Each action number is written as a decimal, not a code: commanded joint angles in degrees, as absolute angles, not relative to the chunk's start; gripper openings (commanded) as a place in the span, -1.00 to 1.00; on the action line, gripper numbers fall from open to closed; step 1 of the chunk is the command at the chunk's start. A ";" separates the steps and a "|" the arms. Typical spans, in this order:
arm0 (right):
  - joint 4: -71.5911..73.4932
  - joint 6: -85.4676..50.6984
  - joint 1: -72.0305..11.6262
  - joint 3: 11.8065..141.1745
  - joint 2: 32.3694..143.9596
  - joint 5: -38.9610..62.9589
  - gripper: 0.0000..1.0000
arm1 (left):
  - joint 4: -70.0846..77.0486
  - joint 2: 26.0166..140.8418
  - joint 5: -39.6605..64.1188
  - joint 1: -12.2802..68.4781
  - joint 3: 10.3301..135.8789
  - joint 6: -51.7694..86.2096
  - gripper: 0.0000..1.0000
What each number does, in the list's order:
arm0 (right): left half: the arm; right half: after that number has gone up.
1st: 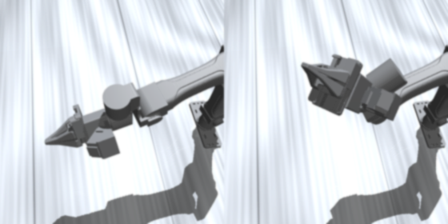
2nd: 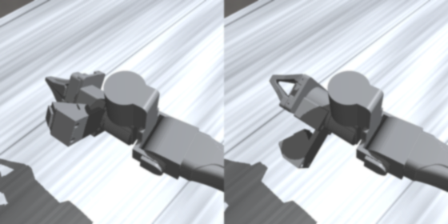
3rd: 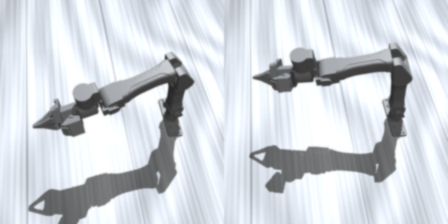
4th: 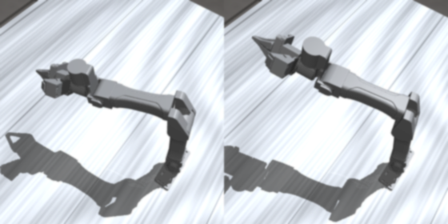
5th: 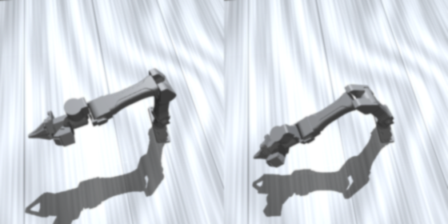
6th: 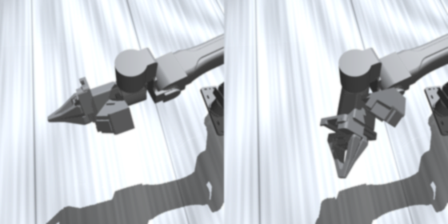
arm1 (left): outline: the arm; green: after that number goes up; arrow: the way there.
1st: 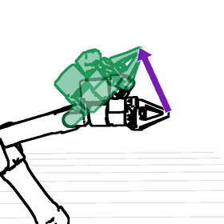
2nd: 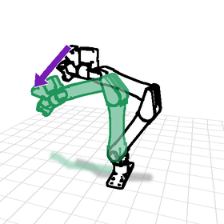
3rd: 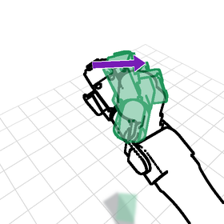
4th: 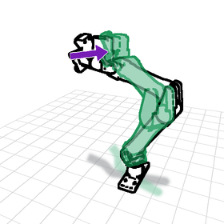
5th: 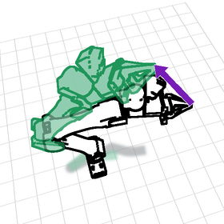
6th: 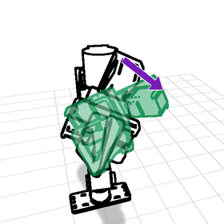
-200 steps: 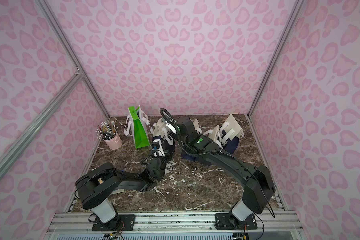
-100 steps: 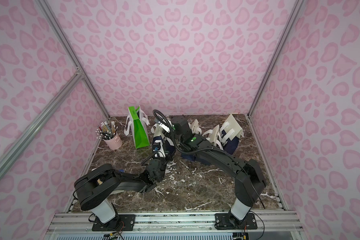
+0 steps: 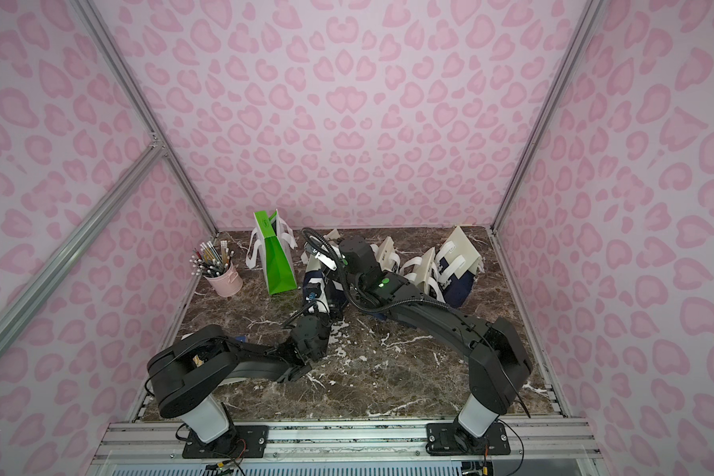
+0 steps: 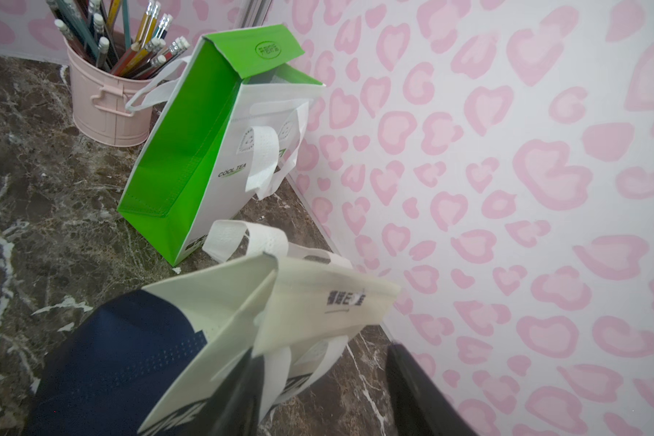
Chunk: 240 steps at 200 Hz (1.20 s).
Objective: Open the takeout bag
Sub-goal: Open the takeout bag at the center of the board.
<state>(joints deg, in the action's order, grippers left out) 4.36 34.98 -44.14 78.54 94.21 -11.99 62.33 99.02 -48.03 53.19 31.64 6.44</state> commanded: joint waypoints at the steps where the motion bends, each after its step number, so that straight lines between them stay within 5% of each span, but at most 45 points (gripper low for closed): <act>1: 8.99 35.86 -44.29 78.49 94.13 -13.75 0.12 | 63.11 98.96 -48.50 53.56 32.10 5.56 -0.90; 110: 12.62 38.78 -44.38 81.51 99.05 -17.71 -0.04 | 63.19 98.61 -49.71 54.83 31.73 3.26 -0.90; 240: 13.72 39.69 -43.91 84.41 102.68 -18.19 -0.53 | 63.59 98.29 -49.92 55.37 31.21 1.50 -0.90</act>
<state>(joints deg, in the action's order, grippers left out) 10.17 39.64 -44.49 82.87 101.71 -17.17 62.37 98.74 -50.39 55.20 31.33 1.98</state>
